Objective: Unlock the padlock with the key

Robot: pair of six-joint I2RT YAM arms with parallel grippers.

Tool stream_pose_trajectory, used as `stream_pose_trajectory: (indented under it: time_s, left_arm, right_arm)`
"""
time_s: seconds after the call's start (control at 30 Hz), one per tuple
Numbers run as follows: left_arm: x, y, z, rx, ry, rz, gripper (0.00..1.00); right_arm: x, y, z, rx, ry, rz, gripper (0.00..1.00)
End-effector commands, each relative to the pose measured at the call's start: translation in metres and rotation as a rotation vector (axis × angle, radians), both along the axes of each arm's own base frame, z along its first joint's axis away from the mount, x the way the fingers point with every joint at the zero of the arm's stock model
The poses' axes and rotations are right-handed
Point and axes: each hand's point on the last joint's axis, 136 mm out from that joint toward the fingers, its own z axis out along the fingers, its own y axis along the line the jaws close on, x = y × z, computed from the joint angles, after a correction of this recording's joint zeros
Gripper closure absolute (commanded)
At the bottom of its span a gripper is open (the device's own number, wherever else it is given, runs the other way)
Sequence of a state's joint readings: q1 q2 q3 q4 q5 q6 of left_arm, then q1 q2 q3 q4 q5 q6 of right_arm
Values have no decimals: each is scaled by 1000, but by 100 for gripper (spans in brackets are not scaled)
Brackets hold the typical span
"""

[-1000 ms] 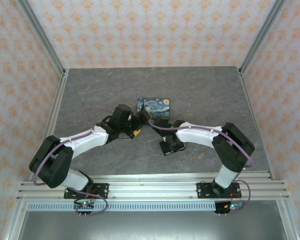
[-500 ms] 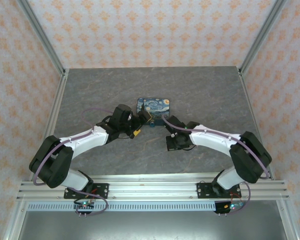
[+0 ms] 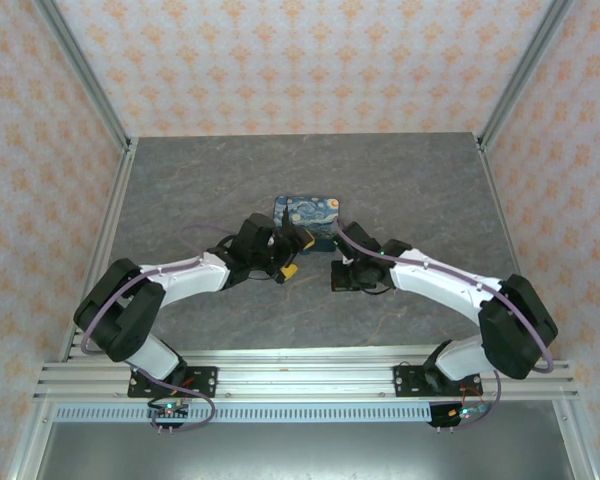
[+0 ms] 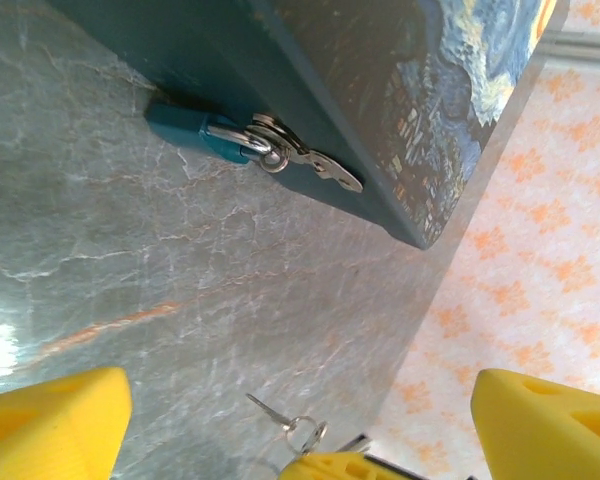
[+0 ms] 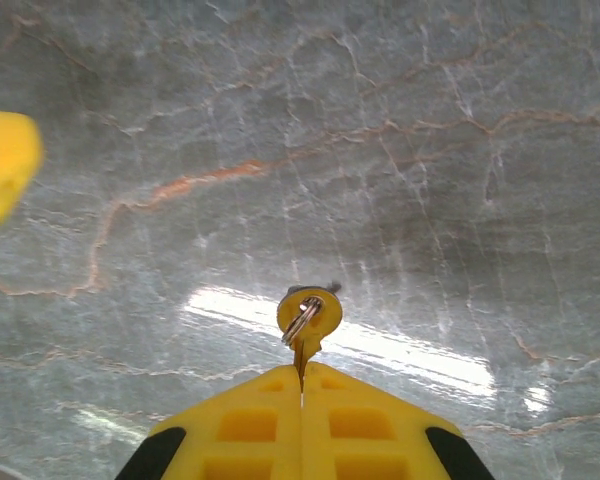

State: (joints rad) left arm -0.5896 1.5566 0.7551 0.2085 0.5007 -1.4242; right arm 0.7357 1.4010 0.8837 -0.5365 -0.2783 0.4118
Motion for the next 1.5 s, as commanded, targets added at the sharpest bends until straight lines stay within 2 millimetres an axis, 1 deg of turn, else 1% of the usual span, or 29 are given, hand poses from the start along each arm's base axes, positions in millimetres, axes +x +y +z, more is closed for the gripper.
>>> stream_pose_trajectory:
  time_s: [0.0, 0.17, 0.27, 0.37, 0.5, 0.73, 0.83, 1.07, 1.2, 1.47]
  left_arm:
    - [4, -11, 10, -118, 45, 56, 16]
    - [7, -19, 9, -197, 106, 106, 24]
    - [8, -29, 9, -239, 132, 103, 31]
    - [4, -40, 5, -257, 158, 84, 39]
    - [2, -50, 3, -278, 172, 85, 42]
    - [6, -55, 6, -300, 172, 97, 44]
    - [9, -56, 8, -314, 169, 103, 47]
    - [9, -66, 15, -344, 165, 85, 51]
    - [8, -70, 15, -354, 169, 81, 56]
    - [6, -65, 7, -332, 184, 97, 64]
  right_arm:
    - [10, 9, 29, 67, -47, -18, 100]
    - [16, 15, 44, 96, -73, -17, 100]
    - [20, 20, 53, 117, -88, -17, 100]
    - [26, 24, 60, 130, -104, -17, 100]
    - [30, 28, 65, 138, -113, -14, 100]
    - [31, 32, 63, 145, -109, -11, 100]
    - [31, 32, 61, 148, -106, -12, 100]
    - [31, 34, 58, 156, -103, -13, 100]
    - [31, 34, 55, 152, -97, -9, 100]
    - [27, 29, 54, 150, -98, -14, 100]
